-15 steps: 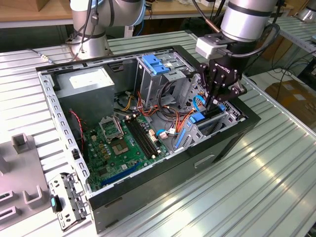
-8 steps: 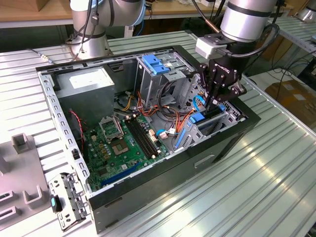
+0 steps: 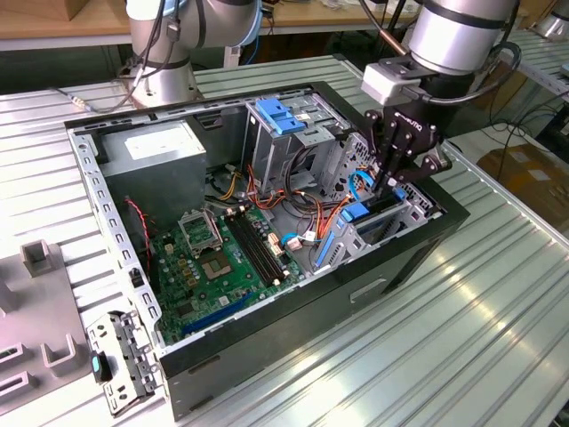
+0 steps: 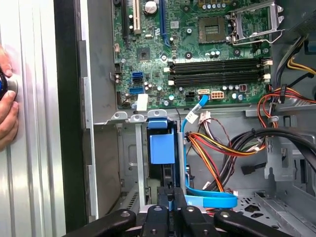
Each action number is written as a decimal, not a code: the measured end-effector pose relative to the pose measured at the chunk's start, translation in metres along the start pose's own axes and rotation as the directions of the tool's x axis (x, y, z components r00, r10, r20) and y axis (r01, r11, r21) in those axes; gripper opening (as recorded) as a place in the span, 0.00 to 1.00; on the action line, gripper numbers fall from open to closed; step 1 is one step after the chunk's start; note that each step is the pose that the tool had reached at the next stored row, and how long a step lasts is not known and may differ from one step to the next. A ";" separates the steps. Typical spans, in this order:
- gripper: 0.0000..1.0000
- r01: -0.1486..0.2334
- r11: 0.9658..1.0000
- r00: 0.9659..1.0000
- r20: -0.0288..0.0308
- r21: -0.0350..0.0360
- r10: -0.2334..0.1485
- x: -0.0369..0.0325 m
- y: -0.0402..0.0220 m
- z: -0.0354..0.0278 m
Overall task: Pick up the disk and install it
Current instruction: 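Insert the second disk wire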
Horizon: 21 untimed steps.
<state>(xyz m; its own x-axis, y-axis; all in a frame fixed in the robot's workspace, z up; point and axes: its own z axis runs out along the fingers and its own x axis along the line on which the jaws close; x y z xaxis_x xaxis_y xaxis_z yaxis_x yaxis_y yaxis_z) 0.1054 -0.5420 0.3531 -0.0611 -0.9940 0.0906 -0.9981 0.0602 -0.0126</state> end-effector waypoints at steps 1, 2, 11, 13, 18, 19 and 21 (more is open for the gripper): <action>0.16 0.000 1.000 1.000 0.006 0.000 0.000 0.0014 -0.0001 0.0002; 0.16 -0.001 1.000 1.000 0.012 -0.001 0.001 0.0022 -0.0001 0.0003; 0.16 -0.006 1.000 0.999 0.040 -0.003 0.006 0.0040 -0.0002 0.0054; 0.16 -0.006 1.000 0.999 0.039 -0.003 0.007 0.0039 -0.0002 0.0066; 0.16 -0.007 1.000 0.999 0.039 -0.003 0.007 0.0037 -0.0002 0.0087; 0.16 -0.007 1.000 0.999 0.039 -0.003 0.007 0.0037 -0.0002 0.0089; 0.16 -0.007 1.000 0.999 0.040 -0.003 0.007 0.0037 -0.0002 0.0089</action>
<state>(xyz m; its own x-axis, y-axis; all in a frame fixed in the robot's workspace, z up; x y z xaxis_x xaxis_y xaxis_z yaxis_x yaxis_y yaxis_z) 0.1054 -0.5465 0.3446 -0.0678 -0.9964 0.0510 -0.9977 0.0674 -0.0101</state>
